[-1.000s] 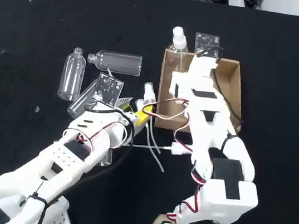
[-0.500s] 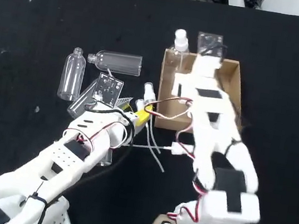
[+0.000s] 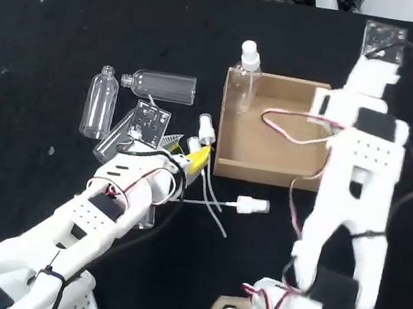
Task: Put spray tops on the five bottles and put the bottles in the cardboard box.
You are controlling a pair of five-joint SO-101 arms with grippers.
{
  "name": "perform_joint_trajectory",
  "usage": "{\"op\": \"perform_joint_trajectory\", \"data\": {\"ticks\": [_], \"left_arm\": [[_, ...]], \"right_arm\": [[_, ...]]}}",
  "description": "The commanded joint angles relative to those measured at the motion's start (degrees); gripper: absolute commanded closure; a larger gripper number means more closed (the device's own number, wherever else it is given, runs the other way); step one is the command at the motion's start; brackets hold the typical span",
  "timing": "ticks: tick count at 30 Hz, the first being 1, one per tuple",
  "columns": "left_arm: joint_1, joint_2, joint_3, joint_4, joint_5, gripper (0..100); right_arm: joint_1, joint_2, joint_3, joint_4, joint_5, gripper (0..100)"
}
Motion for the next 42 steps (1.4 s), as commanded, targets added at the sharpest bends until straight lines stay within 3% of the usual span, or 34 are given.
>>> {"op": "perform_joint_trajectory", "data": {"ticks": [1,16,20,33,37,42], "left_arm": [[-0.75,-1.76,-0.31,-1.14,-0.26,81],[-0.75,-1.85,-0.31,-1.14,-0.53,81],[-0.75,-1.85,-0.31,-1.14,-0.53,81],[-0.75,-1.85,-0.31,-1.14,-0.53,81],[-0.75,-1.85,-0.31,-1.14,-0.53,81],[-0.75,-1.85,-0.31,-1.14,-0.53,81]], "right_arm": [[1.58,6.64,-6.73,3.16,4.31,83.5],[5.89,26.51,-15.16,3.87,5.36,85.0],[5.80,27.30,-15.25,5.63,5.36,99.2],[5.45,27.21,-16.13,7.47,5.27,98.1],[5.36,27.21,-19.56,7.82,5.27,88.6],[5.36,27.65,-22.81,7.74,5.36,87.6]]}}
